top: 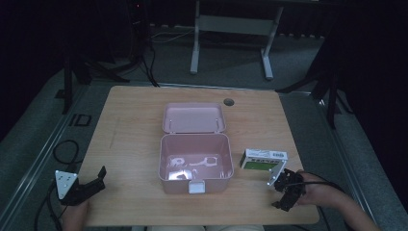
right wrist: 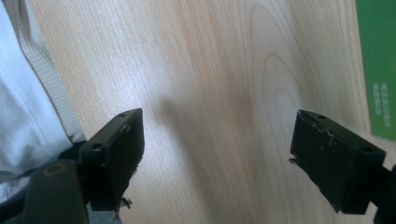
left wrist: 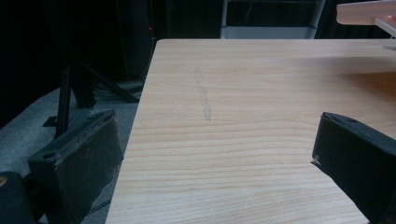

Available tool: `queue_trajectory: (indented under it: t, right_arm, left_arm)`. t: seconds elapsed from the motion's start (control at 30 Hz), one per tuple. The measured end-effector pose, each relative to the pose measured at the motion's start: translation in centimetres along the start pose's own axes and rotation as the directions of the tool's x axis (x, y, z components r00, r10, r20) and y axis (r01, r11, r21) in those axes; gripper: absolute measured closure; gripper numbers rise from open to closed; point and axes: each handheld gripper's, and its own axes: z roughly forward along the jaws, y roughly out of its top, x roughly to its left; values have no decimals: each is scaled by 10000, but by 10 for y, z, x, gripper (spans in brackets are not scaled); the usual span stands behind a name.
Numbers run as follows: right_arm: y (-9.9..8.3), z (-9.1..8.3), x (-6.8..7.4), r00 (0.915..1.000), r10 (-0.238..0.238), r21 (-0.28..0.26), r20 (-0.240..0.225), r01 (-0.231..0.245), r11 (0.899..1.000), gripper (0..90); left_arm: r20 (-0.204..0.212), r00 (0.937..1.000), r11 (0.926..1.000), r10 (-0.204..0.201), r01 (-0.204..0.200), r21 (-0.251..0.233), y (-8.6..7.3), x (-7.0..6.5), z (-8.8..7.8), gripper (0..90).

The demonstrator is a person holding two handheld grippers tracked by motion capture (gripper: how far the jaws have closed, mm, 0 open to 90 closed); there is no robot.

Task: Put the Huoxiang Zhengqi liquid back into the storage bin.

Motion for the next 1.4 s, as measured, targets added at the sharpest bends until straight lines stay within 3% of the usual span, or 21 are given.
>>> queue_trajectory:
  t: [0.2, 0.33, 0.47, 0.93, 1.2, 1.4]
  right_arm:
    - [14, 0, 4, 9973, -733, 779, -104, 739, 9942, 181]
    - [22, -1, 7, 9898, -1403, 1331, -253, 1424, 9808, 203]
    - [29, -2, 9, 9861, -1634, 1611, -316, 1663, 9728, 213]
    - [54, -32, 17, 9753, -2156, 978, -488, 2195, 9707, 231]
    - [66, -62, 15, 9677, -2519, 600, 95, 2509, 9661, 236]
    - [69, -81, 5, 9666, -2523, 418, 452, 2505, 9672, 264]
  left_arm:
    - [30, 10000, 10000, -3, 3, -2, 0, 0, 0, 16]
    - [36, 10000, 10000, -1, 1, 2, 0, 0, 0, 16]
    - [39, 10000, 10000, 24, -24, 0, 0, 0, 0, 16]
    - [59, 10000, 10000, 27, -27, 9, 0, 0, 0, 16]
    - [66, 10000, 10000, 50, -51, 18, 0, 0, 0, 16]
    - [78, 10000, 10000, 60, -61, 22, 0, 0, 0, 16]
